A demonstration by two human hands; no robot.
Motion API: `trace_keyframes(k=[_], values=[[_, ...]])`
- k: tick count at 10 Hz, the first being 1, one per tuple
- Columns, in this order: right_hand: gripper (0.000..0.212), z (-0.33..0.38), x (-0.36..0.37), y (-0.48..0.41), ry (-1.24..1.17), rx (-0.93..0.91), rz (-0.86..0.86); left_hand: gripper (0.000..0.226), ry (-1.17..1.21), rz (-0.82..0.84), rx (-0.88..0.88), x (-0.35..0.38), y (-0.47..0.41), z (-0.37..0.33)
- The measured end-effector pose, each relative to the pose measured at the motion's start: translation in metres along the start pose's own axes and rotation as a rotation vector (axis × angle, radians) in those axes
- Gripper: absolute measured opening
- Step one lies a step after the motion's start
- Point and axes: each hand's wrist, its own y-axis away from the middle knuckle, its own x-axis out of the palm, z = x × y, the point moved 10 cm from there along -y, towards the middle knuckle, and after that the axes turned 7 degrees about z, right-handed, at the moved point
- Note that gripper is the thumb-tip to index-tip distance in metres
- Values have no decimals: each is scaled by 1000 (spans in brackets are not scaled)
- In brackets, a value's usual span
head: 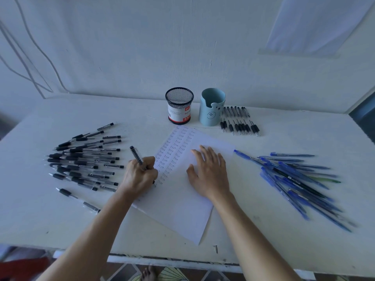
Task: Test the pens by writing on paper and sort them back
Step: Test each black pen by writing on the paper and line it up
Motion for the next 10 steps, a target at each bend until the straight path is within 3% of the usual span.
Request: trace_keyframes(k=[10], values=[[66, -1, 1, 0, -1, 15, 28, 23, -21, 10, 29, 7, 1, 1]])
